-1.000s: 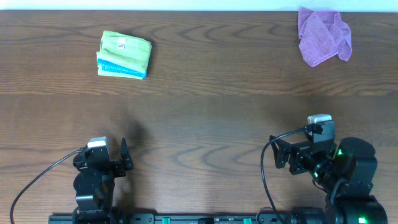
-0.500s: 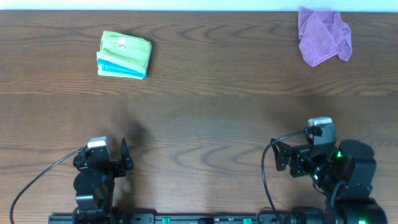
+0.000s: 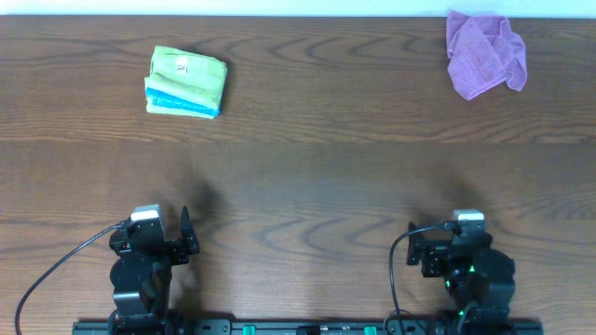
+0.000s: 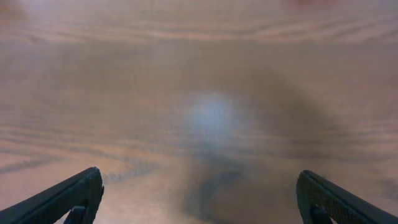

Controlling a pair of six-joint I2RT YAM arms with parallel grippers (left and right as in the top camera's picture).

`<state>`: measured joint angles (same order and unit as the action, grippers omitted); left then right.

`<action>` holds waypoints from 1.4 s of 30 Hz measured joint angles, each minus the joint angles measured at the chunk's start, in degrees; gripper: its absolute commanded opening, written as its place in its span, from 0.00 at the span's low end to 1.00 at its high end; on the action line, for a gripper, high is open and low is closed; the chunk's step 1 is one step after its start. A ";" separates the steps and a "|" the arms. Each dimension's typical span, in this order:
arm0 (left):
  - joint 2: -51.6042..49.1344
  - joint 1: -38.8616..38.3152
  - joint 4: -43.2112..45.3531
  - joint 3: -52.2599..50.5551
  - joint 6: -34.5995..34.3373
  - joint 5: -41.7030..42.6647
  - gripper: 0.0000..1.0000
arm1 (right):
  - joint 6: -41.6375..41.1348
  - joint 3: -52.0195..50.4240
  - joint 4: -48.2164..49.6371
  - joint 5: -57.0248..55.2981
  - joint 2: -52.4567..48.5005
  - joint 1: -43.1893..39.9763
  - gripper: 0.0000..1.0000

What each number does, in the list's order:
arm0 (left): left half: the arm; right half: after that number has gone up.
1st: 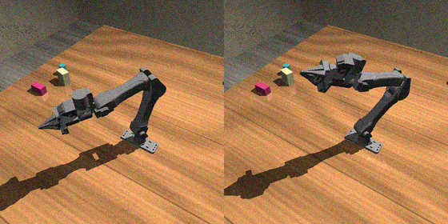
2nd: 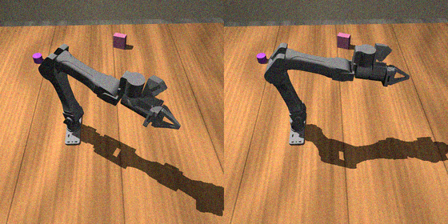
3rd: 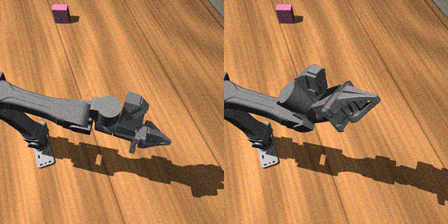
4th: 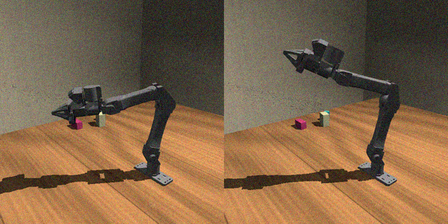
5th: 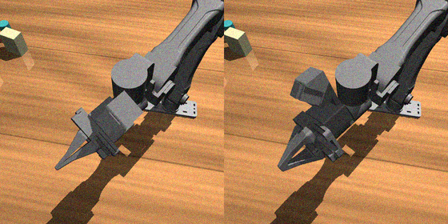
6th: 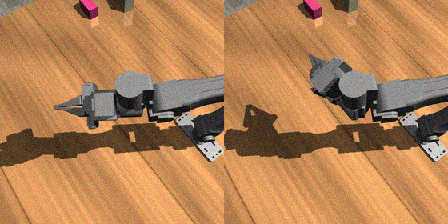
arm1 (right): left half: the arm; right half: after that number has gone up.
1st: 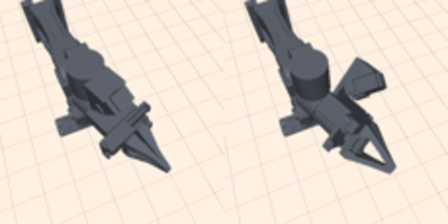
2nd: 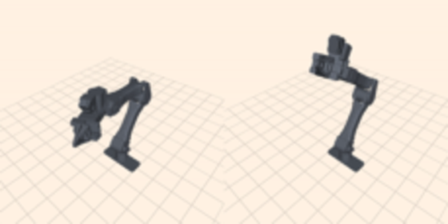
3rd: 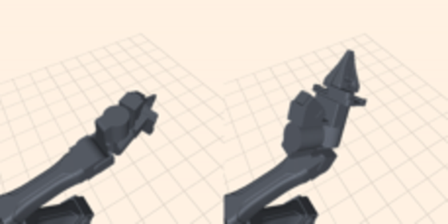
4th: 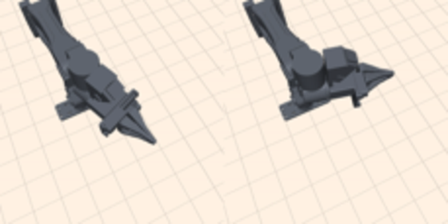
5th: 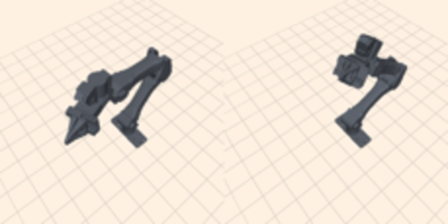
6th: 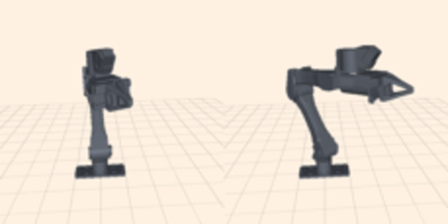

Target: Fold the cloth

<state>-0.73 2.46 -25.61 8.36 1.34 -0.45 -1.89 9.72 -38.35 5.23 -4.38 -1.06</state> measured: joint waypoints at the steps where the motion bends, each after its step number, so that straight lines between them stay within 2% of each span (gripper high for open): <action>1: 0.00 0.00 0.00 0.00 0.00 0.00 0.95 | 0.04 0.00 0.07 -0.15 0.13 0.00 0.99; 10: 0.09 0.00 0.00 0.00 0.00 0.00 0.95 | 1.33 0.02 -2.91 -5.16 3.43 0.00 0.99; 42: 0.09 0.00 0.00 0.00 0.00 0.00 0.95 | 1.55 0.02 -2.82 -6.12 3.43 0.00 0.99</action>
<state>-0.64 2.46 -25.61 8.36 1.34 -0.45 -0.34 9.74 -41.17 -0.89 -0.95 -1.06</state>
